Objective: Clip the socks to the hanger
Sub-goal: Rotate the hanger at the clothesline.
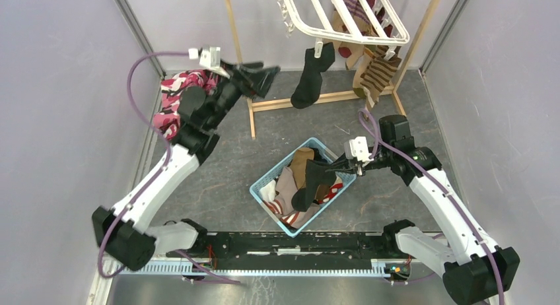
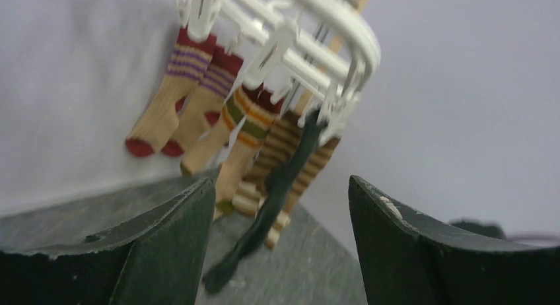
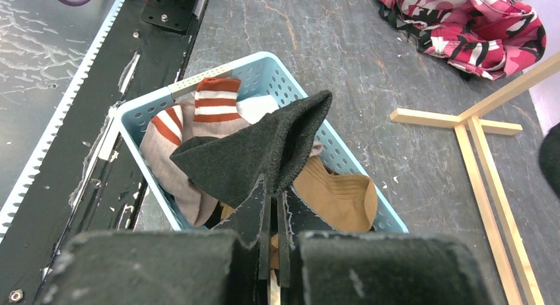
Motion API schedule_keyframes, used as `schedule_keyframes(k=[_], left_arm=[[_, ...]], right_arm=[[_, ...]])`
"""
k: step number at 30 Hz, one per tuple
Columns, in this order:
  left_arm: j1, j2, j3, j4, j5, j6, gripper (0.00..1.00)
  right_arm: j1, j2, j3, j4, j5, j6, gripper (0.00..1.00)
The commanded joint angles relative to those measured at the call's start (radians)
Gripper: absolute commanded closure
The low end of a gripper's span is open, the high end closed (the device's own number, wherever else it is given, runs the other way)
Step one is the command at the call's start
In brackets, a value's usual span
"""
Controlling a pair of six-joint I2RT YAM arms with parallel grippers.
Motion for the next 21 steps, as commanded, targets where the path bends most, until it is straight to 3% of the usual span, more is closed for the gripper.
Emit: schedule_keyframes(k=[1,5,8,10,16,21], left_arm=[[0.004,-0.193,-0.217,0.040,0.065,0.141,0.20],[0.003,-0.356,-0.458,0.101,0.218,0.148,0.20],[-0.010,-0.414,-0.685,0.391,0.430,0.058,0.19],[-0.049,-0.409,-0.786,0.542,0.474,0.026,0.19],[-0.258,-0.347,-0.804,0.423,0.437,0.337,0.16],[-0.283,-0.253,-0.811,0.444,0.414,0.409,0.17]], right_arm=[[-0.003,0.015,0.050,-0.001,0.017,-0.014,1.00],[-0.003,0.054,0.097,-0.082,0.020,-0.087,1.00],[-0.003,0.100,0.143,-0.123,0.009,-0.107,1.00],[-0.004,0.141,0.180,-0.153,0.002,-0.121,1.00],[-0.003,0.213,0.250,-0.212,0.021,-0.152,1.00],[-0.003,0.190,0.225,-0.171,0.050,-0.131,1.00]])
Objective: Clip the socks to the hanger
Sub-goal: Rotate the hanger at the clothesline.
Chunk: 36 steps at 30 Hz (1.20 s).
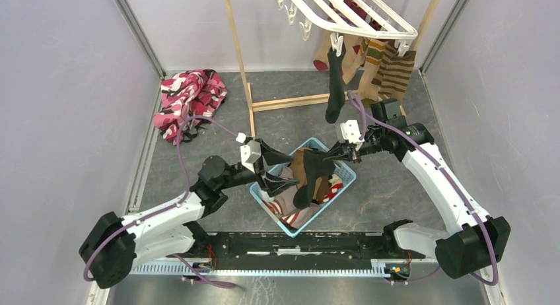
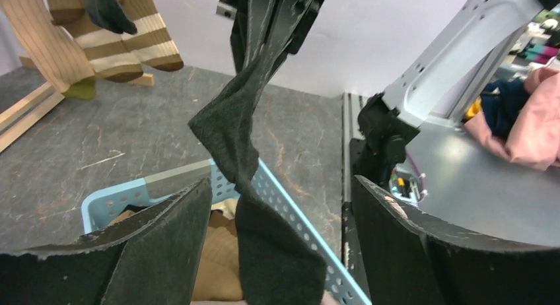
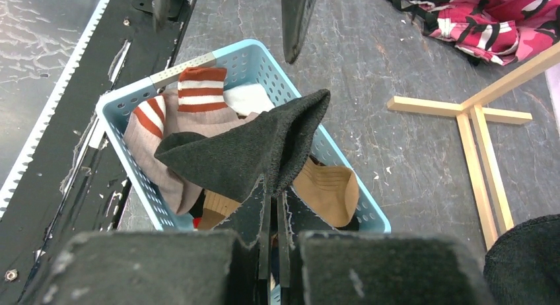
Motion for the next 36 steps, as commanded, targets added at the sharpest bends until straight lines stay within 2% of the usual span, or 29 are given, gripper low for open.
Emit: schedule_keyframes(k=[1,6,10,16,18,21,24,26,27,28,32,36], left_arm=[[-0.006,0.080,0.015,0.078,-0.004,0.144,0.17],[-0.006,0.189,0.030,0.177,-0.017,0.114,0.18],[-0.005,0.277,0.081,0.214,-0.027,0.044,0.23],[-0.006,0.350,0.098,0.359,-0.043,-0.078,0.26],[-0.005,0.378,0.111,0.371,-0.039,-0.110,0.33],[-0.006,0.413,0.133,0.384,-0.028,-0.147,0.36],[-0.006,0.437,0.150,0.396,-0.031,-0.178,0.44],[-0.006,0.453,0.165,0.396,-0.020,-0.197,0.56],[-0.005,0.461,0.175,0.394,-0.015,-0.209,0.70],[-0.004,0.467,0.179,0.392,-0.012,-0.219,0.74],[-0.004,0.478,0.166,0.424,-0.001,-0.252,0.72],[-0.002,0.486,0.127,0.531,0.010,-0.308,0.70]], right_arm=[[-0.002,-0.029,0.007,0.018,0.021,0.003,1.00],[0.000,-0.028,-0.003,0.021,0.015,-0.004,1.00],[0.003,-0.017,-0.003,0.021,0.018,-0.008,1.00],[0.004,-0.006,-0.004,0.022,0.020,-0.009,1.00],[0.005,-0.004,-0.005,0.024,0.020,-0.009,1.00],[0.003,-0.003,-0.004,0.025,0.021,-0.009,1.00],[0.003,-0.006,-0.009,0.026,0.027,-0.007,1.00],[0.004,-0.010,-0.013,0.028,0.034,-0.005,1.00],[0.004,-0.012,-0.013,0.027,0.038,-0.004,1.00],[0.004,-0.013,-0.012,0.030,0.044,-0.002,1.00],[0.004,-0.026,-0.014,0.042,0.052,0.014,1.00],[0.005,-0.024,-0.017,0.052,0.054,0.025,1.00]])
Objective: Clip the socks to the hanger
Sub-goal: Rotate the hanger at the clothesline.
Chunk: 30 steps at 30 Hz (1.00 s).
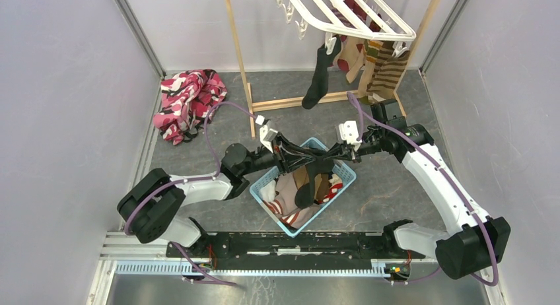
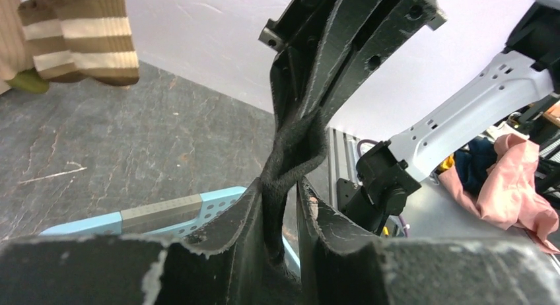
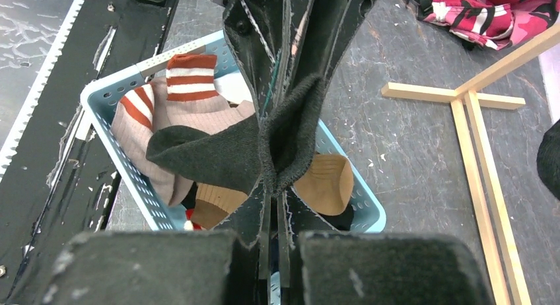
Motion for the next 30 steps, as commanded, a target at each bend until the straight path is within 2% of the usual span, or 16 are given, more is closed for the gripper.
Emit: schedule_keyframes(k=[1,3,4,5,6,8,10,12,15,21,23,26,30], left_arm=[[0.003,0.012,-0.026,0.173,0.038,-0.098,0.73],[0.004,0.015,-0.038,0.215,0.055,-0.112,0.85],[0.004,0.017,-0.046,0.240,0.062,-0.118,0.94],[0.005,0.013,-0.056,0.260,0.062,-0.121,0.97],[0.006,0.005,-0.068,0.269,0.055,-0.117,0.98],[0.006,-0.028,-0.097,0.242,0.023,-0.084,0.98],[0.006,-0.088,-0.127,0.147,-0.028,-0.030,0.98],[0.006,-0.168,-0.149,0.021,-0.106,0.027,0.98],[0.006,-0.293,-0.165,-0.170,-0.208,0.093,0.98],[0.006,-0.451,-0.185,-0.293,-0.249,0.119,0.98],[0.006,-0.486,-0.198,-0.319,-0.262,0.118,0.98],[0.006,-0.538,-0.223,-0.337,-0.289,0.115,0.98],[0.006,-0.601,-0.232,-0.393,-0.315,0.123,0.98]], right_arm=[[0.004,-0.014,-0.002,0.035,0.010,0.022,1.00],[0.003,-0.014,-0.003,0.048,0.026,0.044,0.99],[0.003,-0.014,-0.003,0.059,0.039,0.058,0.95],[0.003,-0.017,0.000,0.067,0.054,0.076,0.87],[0.003,-0.019,0.005,0.073,0.067,0.091,0.80],[0.003,-0.024,0.034,0.075,0.107,0.116,0.62],[0.003,-0.034,0.089,0.064,0.166,0.136,0.47],[0.003,-0.049,0.148,0.063,0.209,0.151,0.35],[0.004,-0.060,0.233,0.127,0.215,0.223,0.25],[0.086,0.033,0.498,0.327,0.283,0.451,0.29],[0.109,0.053,0.520,0.454,0.304,0.590,0.36],[0.149,0.064,0.475,0.691,0.356,0.808,0.38],[0.241,0.136,0.566,0.687,0.545,0.886,0.38]])
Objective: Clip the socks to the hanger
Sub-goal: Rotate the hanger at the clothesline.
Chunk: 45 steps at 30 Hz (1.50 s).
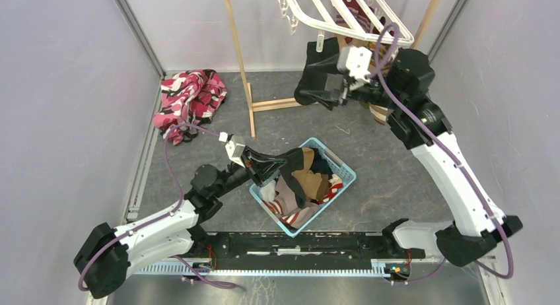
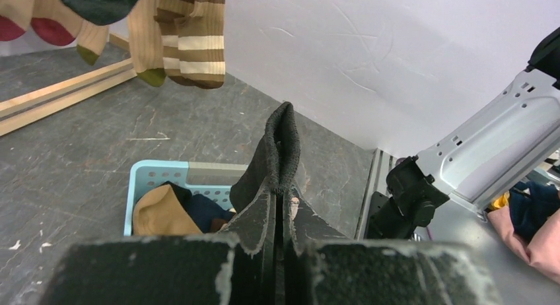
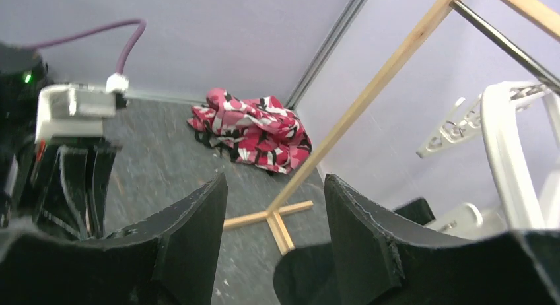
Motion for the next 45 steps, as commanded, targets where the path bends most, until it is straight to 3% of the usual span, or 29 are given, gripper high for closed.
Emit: schedule_keyframes(k=[1,6,11,17,29,39,45], left_arm=[[0.005,-0.066,-0.004,-0.066,-0.057,0.059,0.98],[0.005,-0.102,-0.006,-0.102,-0.081,0.066,0.98],[0.006,-0.091,-0.001,-0.105,-0.091,0.062,0.98],[0.005,-0.088,0.005,-0.113,-0.089,0.039,0.98],[0.005,-0.090,0.013,-0.115,-0.093,0.027,0.98],[0.005,-0.119,0.019,-0.151,-0.100,0.027,0.98],[0.005,-0.131,0.014,-0.162,-0.106,0.029,0.98]], right_arm=[[0.085,0.074,0.067,0.147,0.232,0.231,0.37],[0.169,0.088,0.042,0.166,0.407,0.291,0.33],[0.288,0.133,0.018,0.202,0.735,0.317,0.31],[0.307,0.200,0.073,0.272,0.927,0.393,0.29],[0.306,0.296,0.196,0.284,1.104,0.576,0.25],[0.302,0.402,0.282,0.330,1.213,0.588,0.24],[0.288,0.439,0.317,0.361,1.198,0.568,0.24]])
